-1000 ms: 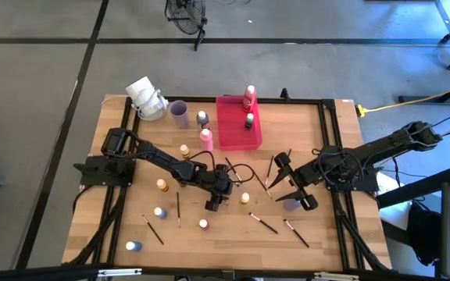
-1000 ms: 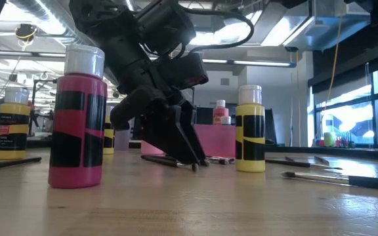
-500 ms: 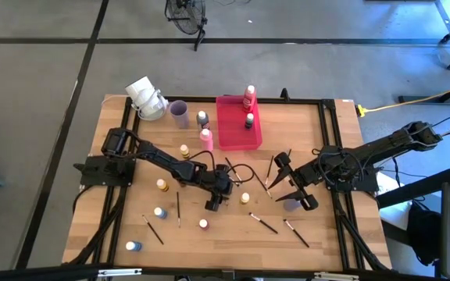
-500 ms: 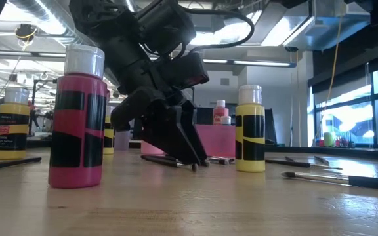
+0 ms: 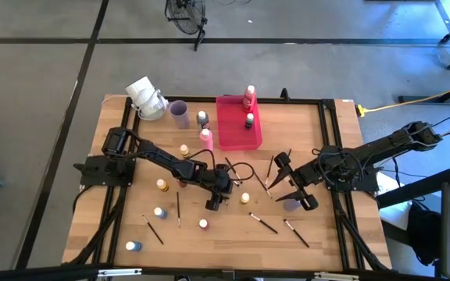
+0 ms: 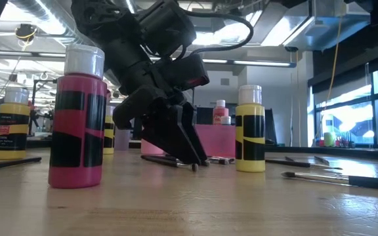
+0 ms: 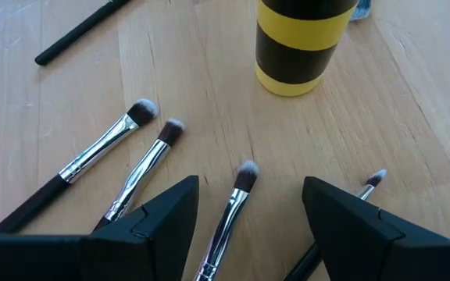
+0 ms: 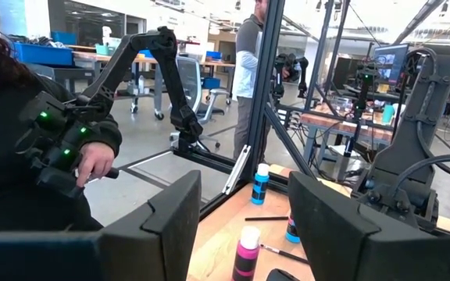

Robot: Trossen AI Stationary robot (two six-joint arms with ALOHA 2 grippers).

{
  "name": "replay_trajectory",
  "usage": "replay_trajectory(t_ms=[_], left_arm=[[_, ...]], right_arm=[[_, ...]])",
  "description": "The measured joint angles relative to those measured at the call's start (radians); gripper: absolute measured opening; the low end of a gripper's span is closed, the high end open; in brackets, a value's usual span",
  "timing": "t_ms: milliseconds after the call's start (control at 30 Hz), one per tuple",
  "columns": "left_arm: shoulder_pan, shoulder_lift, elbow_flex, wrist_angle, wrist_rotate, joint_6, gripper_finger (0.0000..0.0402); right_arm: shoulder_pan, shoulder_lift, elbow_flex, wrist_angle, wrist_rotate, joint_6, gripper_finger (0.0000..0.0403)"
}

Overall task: Pick & Place Paint Supplies
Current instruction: Put the black paint brush into the purple cup

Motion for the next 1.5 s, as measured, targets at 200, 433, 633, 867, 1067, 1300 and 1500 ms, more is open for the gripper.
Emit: replay_trajectory(t_ms=[200,433,633,867,1067,1300,1500], left_arm=[[0.000,0.002,0.000,0.020,-0.002,0.002,0.0228],[0.001,0.002,0.000,0.025,-0.002,0.002,0.0228],[0.002,0.012,0.002,0.034,0.016,-0.008,0.0228],[0.018,0.054,0.028,0.022,0.060,-0.055,0.0228],[0.017,0.058,0.073,-0.071,0.057,-0.051,0.0228],[0.016,0.059,0.076,-0.104,0.055,-0.069,0.0227],[0.017,0.059,0.074,-0.106,0.053,-0.074,0.0205]], right_arm=[[0.000,0.000,0.000,0.001,0.003,0.000,0.0197],[0.000,0.000,0.000,0.003,0.003,0.000,0.0197],[0.000,0.000,0.000,0.010,0.003,0.000,0.0197],[0.000,0.000,0.000,0.009,0.003,0.000,0.0197],[0.000,0.000,0.000,0.008,0.003,0.000,0.0197],[0.000,0.000,0.000,0.005,0.003,0.005,0.0197],[0.000,0.000,0.000,0.001,0.002,0.011,0.0197]])
